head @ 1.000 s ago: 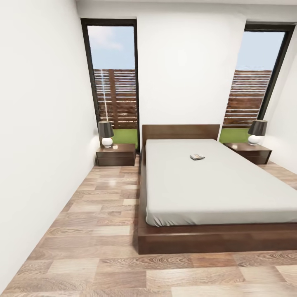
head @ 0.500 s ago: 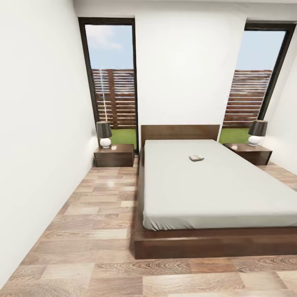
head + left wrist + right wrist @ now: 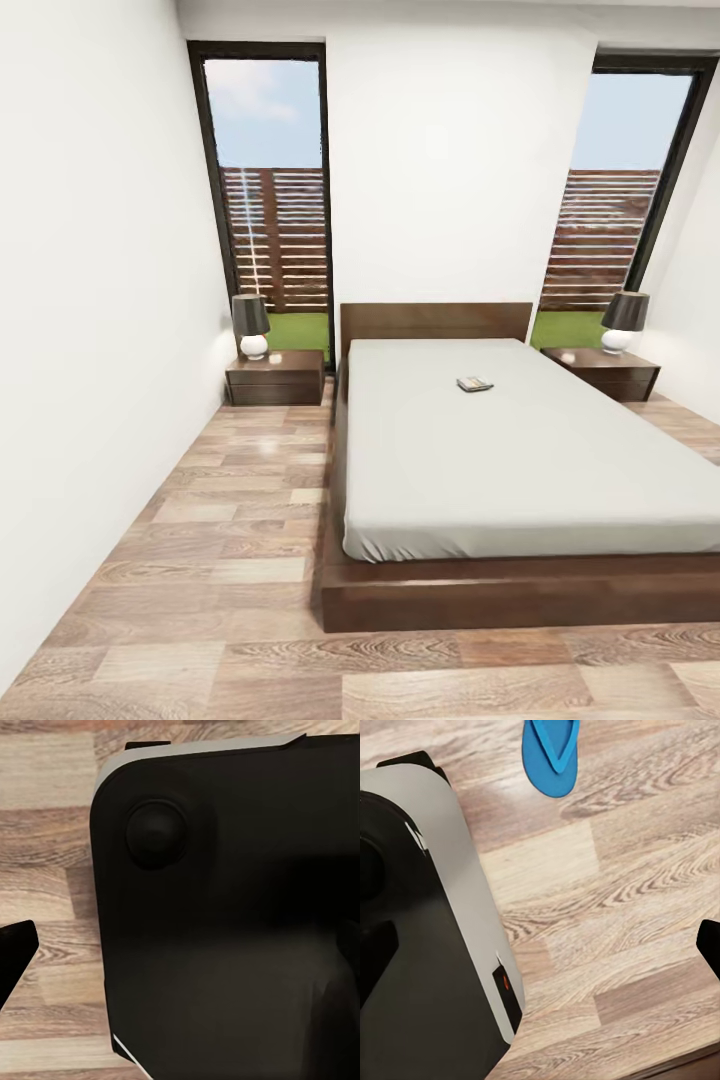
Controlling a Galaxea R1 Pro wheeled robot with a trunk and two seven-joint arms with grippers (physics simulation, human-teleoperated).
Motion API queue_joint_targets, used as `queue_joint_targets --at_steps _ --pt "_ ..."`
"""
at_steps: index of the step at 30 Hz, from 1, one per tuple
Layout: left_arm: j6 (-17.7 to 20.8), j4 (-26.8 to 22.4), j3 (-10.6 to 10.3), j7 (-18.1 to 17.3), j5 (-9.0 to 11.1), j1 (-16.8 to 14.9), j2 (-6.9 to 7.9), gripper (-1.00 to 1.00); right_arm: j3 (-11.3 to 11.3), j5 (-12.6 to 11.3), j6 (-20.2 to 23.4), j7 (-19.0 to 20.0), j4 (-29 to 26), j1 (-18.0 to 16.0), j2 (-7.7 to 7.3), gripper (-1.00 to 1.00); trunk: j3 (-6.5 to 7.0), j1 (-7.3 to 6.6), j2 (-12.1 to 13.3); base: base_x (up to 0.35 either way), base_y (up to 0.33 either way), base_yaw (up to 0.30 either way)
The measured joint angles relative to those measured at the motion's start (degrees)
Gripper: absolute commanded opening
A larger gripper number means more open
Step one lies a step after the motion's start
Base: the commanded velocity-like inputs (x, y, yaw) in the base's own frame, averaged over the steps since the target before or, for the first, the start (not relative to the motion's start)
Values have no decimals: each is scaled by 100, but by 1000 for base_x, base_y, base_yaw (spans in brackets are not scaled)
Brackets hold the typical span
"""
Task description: In the bedroom, move the book from the bed onto either nightstand, and place the two sandals side by side next to the bed.
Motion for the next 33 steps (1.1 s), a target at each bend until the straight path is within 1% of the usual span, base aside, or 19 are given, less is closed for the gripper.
queue_joint_targets --at_steps 33 --pt "1 1 0 -2 2 0 -12 100 11 35 9 11 -3 2 5 100 0 0 0 2 -1 0"
